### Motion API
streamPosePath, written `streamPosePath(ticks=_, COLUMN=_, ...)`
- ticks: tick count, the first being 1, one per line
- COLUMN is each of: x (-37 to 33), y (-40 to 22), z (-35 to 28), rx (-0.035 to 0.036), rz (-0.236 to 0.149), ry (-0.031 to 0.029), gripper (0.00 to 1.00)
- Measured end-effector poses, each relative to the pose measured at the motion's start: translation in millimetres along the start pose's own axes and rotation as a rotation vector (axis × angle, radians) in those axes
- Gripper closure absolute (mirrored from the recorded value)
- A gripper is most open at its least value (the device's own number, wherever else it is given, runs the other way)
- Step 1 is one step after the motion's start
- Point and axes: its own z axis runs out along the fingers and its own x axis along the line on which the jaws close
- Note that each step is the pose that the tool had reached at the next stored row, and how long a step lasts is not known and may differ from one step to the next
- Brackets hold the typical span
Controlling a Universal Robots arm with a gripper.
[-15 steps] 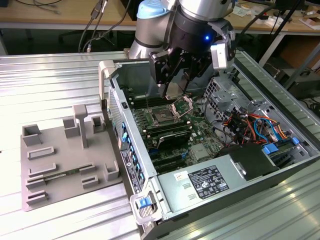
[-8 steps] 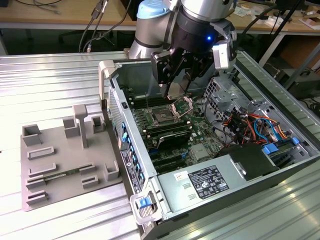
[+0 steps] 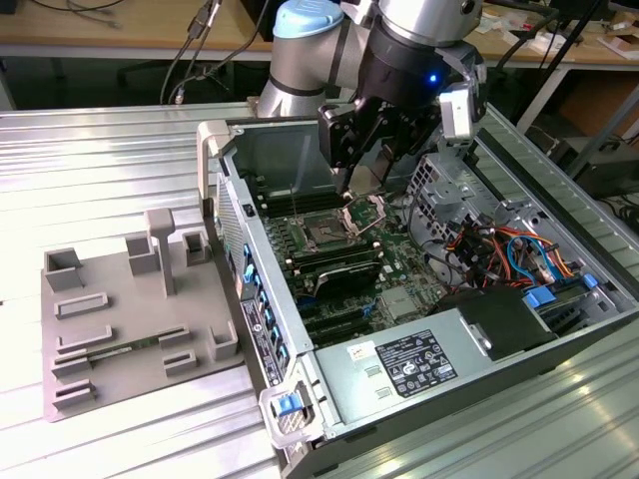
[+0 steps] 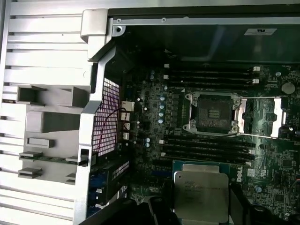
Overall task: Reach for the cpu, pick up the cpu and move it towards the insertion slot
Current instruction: 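Pick up the cpu and move it towards the insertion slot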
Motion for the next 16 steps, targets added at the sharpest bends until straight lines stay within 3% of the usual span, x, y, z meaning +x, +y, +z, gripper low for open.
streamPosePath(ticks=16, x=-6.5, y=-0.6, z=1.3, rx=0.0003, rz=0.0, ry=0.0, gripper=0.45)
